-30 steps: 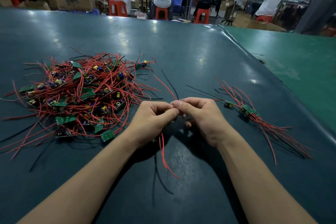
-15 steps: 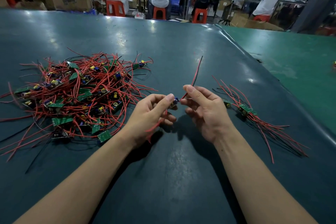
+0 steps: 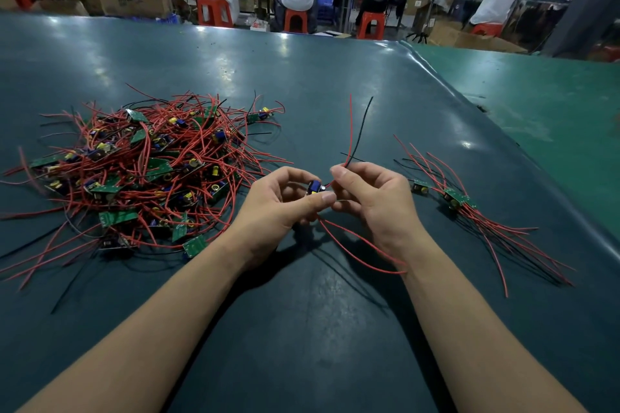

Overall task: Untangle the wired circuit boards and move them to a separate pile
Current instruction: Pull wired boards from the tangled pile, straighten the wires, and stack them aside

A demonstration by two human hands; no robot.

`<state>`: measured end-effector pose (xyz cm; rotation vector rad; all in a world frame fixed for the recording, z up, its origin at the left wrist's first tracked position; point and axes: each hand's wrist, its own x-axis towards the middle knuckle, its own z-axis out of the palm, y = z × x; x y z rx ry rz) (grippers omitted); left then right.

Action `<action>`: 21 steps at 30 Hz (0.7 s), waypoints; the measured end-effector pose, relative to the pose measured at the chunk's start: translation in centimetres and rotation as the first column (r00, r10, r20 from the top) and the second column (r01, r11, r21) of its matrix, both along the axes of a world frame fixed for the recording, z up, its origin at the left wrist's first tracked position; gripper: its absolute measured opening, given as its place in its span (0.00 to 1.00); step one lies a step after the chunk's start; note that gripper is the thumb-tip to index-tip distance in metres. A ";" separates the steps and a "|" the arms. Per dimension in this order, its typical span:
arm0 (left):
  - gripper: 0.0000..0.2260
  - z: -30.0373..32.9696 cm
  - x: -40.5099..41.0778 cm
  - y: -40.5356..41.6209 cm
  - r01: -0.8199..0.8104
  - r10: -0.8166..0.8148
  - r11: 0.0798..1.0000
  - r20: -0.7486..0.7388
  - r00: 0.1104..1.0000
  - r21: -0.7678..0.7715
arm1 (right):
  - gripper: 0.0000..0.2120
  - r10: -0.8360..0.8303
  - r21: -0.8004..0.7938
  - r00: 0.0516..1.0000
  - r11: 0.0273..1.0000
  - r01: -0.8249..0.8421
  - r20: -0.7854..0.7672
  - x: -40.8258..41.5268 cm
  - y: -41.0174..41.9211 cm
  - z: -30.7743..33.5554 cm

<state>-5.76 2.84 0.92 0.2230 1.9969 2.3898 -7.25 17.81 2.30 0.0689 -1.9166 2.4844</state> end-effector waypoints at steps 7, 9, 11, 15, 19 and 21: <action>0.16 0.1 0.0 -0.1 0.019 -0.021 0.998 0.032 0.999 0.062 | 0.05 0.073 -0.039 0.997 0.997 -0.073 0.004 0.1 0.1 0.1; 0.13 0.2 0.0 -0.1 0.033 -0.036 0.996 0.033 0.999 0.084 | 0.05 0.093 -0.002 0.996 0.996 -0.093 -0.013 0.2 0.1 -0.1; 0.10 0.2 0.0 -0.2 0.049 -0.053 0.994 0.032 0.998 0.094 | 0.05 0.109 0.018 0.994 0.994 -0.109 -0.017 0.2 0.1 -0.2; 0.05 0.1 0.0 -0.1 0.051 -0.054 0.996 0.043 0.998 0.078 | 0.06 0.031 0.049 0.999 0.998 -0.030 -0.022 0.1 0.0 -0.2; 0.06 0.1 -0.1 -0.1 0.049 -0.050 0.999 0.061 0.997 0.024 | 0.05 -0.131 0.009 0.991 0.991 0.131 -0.040 -0.4 0.3 0.0; 0.09 0.2 0.0 -0.1 0.067 -0.070 0.997 0.071 0.995 0.033 | 0.06 -0.223 -0.056 0.975 0.973 0.222 -0.012 -0.7 0.6 0.2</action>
